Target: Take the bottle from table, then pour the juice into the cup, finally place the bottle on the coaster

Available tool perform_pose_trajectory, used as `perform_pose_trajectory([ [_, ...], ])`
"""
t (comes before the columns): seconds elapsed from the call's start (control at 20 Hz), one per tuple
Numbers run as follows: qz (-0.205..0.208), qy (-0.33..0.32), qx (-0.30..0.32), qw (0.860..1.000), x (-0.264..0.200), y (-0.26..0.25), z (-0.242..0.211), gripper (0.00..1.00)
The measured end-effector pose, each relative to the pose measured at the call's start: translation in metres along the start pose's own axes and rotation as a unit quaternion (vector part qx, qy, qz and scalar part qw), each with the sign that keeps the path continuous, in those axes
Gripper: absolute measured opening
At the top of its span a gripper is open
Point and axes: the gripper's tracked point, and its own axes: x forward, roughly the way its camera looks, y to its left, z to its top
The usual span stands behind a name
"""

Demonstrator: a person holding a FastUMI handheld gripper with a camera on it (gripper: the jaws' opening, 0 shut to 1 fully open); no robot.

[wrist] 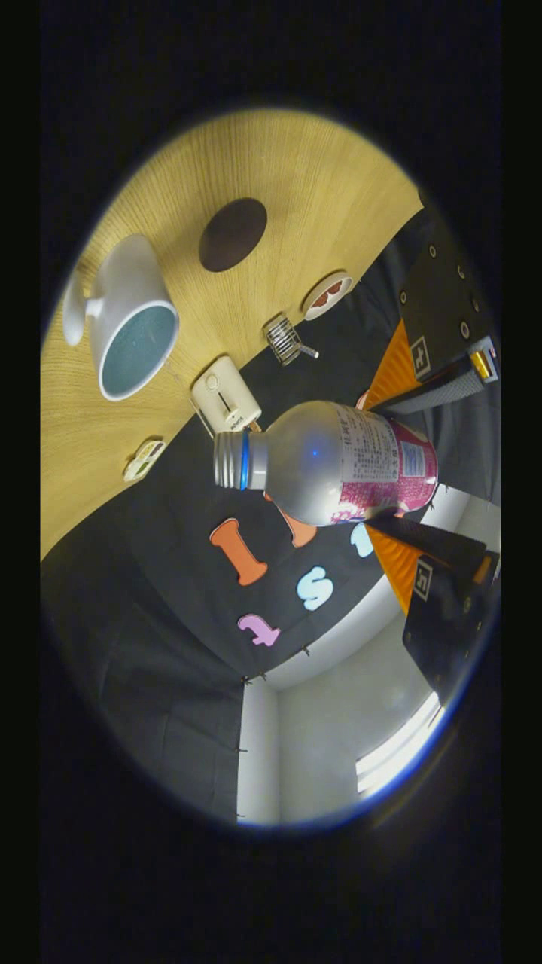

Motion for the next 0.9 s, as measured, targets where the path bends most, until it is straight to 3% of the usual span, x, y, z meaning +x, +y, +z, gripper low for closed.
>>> perform_pose_trajectory([
  [0.55, -0.013, -0.026, 0.003, 1.000, 0.000, -0.023, 0.023, 0.71],
  [0.75, -0.019, -0.028, -0.018, 0.999, -0.001, -0.029, 0.026, 0.71],
  [0.9, -0.032, -0.026, -0.067, 0.997, -0.002, -0.031, 0.024, 0.71],
])
